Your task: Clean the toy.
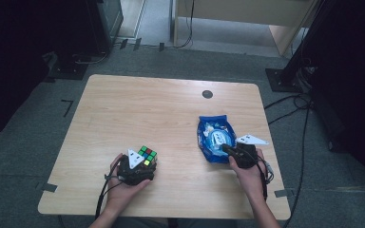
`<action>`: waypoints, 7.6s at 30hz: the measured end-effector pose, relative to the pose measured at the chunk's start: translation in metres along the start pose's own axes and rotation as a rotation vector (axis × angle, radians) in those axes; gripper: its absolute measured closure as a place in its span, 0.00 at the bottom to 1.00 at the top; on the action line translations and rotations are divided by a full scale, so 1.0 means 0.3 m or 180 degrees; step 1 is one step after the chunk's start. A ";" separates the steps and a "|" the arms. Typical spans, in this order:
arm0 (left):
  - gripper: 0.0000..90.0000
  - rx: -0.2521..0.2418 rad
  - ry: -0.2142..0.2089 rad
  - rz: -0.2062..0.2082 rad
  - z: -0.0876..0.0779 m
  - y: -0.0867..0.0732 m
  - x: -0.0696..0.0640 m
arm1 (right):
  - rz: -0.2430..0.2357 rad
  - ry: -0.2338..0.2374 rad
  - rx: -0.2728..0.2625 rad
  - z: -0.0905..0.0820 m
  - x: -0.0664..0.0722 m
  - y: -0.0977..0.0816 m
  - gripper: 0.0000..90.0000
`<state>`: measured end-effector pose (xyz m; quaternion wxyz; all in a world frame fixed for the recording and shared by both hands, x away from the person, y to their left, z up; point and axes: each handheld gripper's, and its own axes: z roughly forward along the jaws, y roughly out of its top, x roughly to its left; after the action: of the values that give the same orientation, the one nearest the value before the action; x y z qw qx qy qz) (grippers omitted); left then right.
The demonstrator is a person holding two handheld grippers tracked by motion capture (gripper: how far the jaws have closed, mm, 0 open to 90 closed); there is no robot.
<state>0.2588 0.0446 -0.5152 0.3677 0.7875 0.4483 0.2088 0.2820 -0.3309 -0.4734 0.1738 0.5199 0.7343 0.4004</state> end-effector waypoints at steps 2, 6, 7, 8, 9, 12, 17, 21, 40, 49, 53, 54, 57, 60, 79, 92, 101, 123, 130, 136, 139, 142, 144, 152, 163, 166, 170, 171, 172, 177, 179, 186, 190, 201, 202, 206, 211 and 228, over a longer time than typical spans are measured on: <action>0.25 -0.0008 0.0006 0.0009 0.000 -0.001 -0.001 | -0.0036 0.0018 0.0087 0.005 -0.002 -0.009 1.00; 0.25 -0.0001 0.0007 0.0026 0.000 -0.001 -0.004 | -0.0003 0.0020 0.0264 0.019 -0.018 -0.027 1.00; 0.25 0.0000 0.0007 0.0028 0.000 -0.001 -0.004 | 0.0013 0.0015 0.0306 0.023 -0.024 -0.029 1.00; 0.25 0.0001 0.0009 0.0029 0.001 -0.001 -0.005 | 0.0037 0.0020 0.0346 0.027 -0.029 -0.029 1.00; 0.25 0.0006 0.0012 0.0034 0.001 0.000 -0.005 | 0.0047 0.0012 0.0402 0.032 -0.032 -0.026 0.99; 0.25 0.0010 0.0021 0.0040 0.001 0.000 -0.006 | 0.0067 -0.0007 0.0513 0.052 -0.038 -0.013 0.96; 0.26 0.0008 0.0023 0.0042 0.001 -0.001 -0.006 | 0.0067 -0.0065 0.0457 0.059 -0.044 0.022 0.95; 0.26 0.0007 0.0025 0.0057 0.002 -0.001 -0.008 | 0.0046 -0.0091 0.0270 0.059 -0.042 0.048 0.90; 0.26 0.0014 0.0015 0.0069 0.002 -0.001 -0.010 | 0.0039 -0.0358 0.0384 0.166 -0.036 0.045 0.98; 0.26 0.0011 0.0015 0.0047 0.003 -0.001 -0.007 | 0.0015 -0.0582 -0.0160 0.121 -0.050 0.091 1.00; 0.26 0.0012 0.0017 0.0048 0.003 -0.001 -0.008 | -0.0072 -0.0624 -0.0450 0.071 -0.039 0.140 1.00; 0.26 0.0012 0.0017 0.0047 0.003 -0.001 -0.008 | -0.0086 -0.0635 -0.0528 0.059 -0.037 0.151 1.00; 0.26 0.0013 0.0020 0.0049 0.003 -0.001 -0.008 | -0.0102 -0.0685 -0.0713 0.028 -0.034 0.174 1.00; 0.26 0.0014 0.0021 0.0051 0.003 -0.001 -0.008 | -0.0091 -0.0724 -0.0772 0.018 -0.038 0.179 1.00; 0.26 0.0009 0.0044 0.0055 0.003 -0.001 -0.009 | -0.0238 -0.0589 -0.0735 0.010 0.002 0.181 0.99; 0.26 -0.0005 0.0052 0.0050 0.004 -0.001 -0.012 | -0.0236 -0.0623 -0.0800 -0.005 0.007 0.198 0.99; 0.26 -0.0031 0.0059 0.0057 0.000 -0.002 -0.012 | -0.0340 -0.0677 -0.1003 -0.025 0.019 0.174 0.99; 0.26 -0.0192 0.0040 0.0045 -0.016 -0.006 -0.011 | -0.0393 -0.0583 -0.1155 -0.056 0.029 0.201 0.99; 0.26 -0.0177 0.0040 0.0048 -0.014 -0.006 -0.012 | -0.0526 -0.0328 -0.1328 -0.104 0.087 0.217 0.98; 0.26 -0.0175 0.0031 0.0050 -0.015 -0.007 -0.012 | -0.0649 -0.0009 -0.1135 -0.099 0.173 0.114 0.97; 0.26 -0.0165 0.0037 0.0058 -0.014 -0.007 -0.013 | -0.0647 0.0080 -0.0893 -0.084 0.187 0.031 0.96; 0.26 -0.0162 0.0034 0.0058 -0.014 -0.007 -0.013 | -0.0674 0.0161 -0.0606 -0.071 0.196 -0.047 0.92; 0.26 -0.0159 0.0043 0.0061 -0.014 -0.006 -0.014 | -0.0733 0.0149 -0.0426 -0.061 0.194 -0.086 0.86; 0.26 -0.0160 0.0060 0.0071 -0.012 -0.006 -0.016 | -0.0588 0.0279 -0.0776 -0.108 0.174 -0.052 0.56; 0.28 -0.0033 0.0067 0.0049 -0.002 -0.005 -0.012 | -0.0354 0.0144 -0.0314 0.119 0.173 0.026 0.61; 0.28 -0.0014 0.0059 0.0036 0.000 -0.005 -0.011 | -0.0133 0.0195 -0.0309 0.129 0.156 0.003 0.64; 0.28 0.0103 0.0088 0.0004 0.010 -0.001 -0.009 | -0.0046 0.0277 -0.0296 0.120 0.147 -0.013 0.78; 0.28 0.0133 0.0092 -0.0014 0.013 0.000 -0.007 | -0.0033 0.0299 -0.0304 0.115 0.145 -0.015 0.83; 0.28 0.0149 0.0095 -0.0044 0.016 0.002 -0.005 | -0.0021 0.0292 -0.0304 0.112 0.146 -0.016 0.88; 0.27 0.0195 0.0124 -0.0052 0.021 0.004 -0.005 | -0.0044 0.0263 -0.0394 0.094 0.153 -0.011 0.97; 0.28 0.0206 0.0132 -0.0066 0.025 0.007 -0.005 | -0.0050 0.0229 -0.0477 0.075 0.155 -0.002 0.97; 0.38 0.0161 0.0127 -0.0028 0.031 0.016 -0.004 | -0.0101 0.0313 -0.0781 0.006 0.178 0.039 0.97; 0.38 0.0045 -0.0007 0.0015 0.016 0.028 0.001 | -0.0241 0.0454 -0.0881 -0.030 0.226 0.068 0.97; 0.38 -0.0353 -0.0442 0.0580 -0.075 0.171 -0.095 | -0.0830 0.1227 -0.1080 -0.065 0.484 0.159 0.97; 0.38 -0.0369 -0.0471 0.0577 -0.078 0.177 -0.100 | -0.0871 0.1270 -0.1088 -0.061 0.504 0.157 0.97; 0.38 -0.0368 -0.0615 0.0570 -0.087 0.179 -0.119 | -0.0931 0.1393 -0.0976 -0.034 0.562 0.136 0.97; 0.38 -0.0394 -0.0641 0.0737 -0.091 0.159 -0.167 | -0.1023 0.1432 -0.0843 0.023 0.616 0.089 0.97; 0.38 -0.0436 -0.0705 0.0709 -0.102 0.141 -0.148 | -0.0765 0.0898 -0.1090 0.038 0.474 0.091 0.97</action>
<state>0.2393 0.0048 -0.4631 0.4422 0.8237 0.2997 0.1903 0.2499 -0.1940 -0.4366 0.2014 0.3308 0.7294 0.5640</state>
